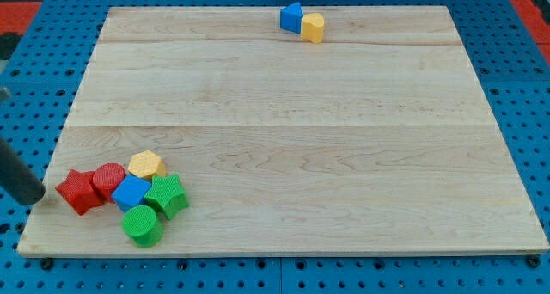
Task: Move the green star away from the blue cube
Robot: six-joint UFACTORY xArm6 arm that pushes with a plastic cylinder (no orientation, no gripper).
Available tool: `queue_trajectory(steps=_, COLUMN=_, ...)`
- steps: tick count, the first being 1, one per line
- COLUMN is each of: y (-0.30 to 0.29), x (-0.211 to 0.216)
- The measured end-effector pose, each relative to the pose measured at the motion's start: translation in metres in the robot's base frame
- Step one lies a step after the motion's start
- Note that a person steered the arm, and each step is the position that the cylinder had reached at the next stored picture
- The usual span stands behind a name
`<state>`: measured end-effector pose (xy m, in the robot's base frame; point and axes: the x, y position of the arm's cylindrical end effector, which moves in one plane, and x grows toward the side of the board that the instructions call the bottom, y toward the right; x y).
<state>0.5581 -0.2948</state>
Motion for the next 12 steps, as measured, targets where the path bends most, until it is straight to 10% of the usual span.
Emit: queue_trajectory(steps=12, y=0.104, x=0.039)
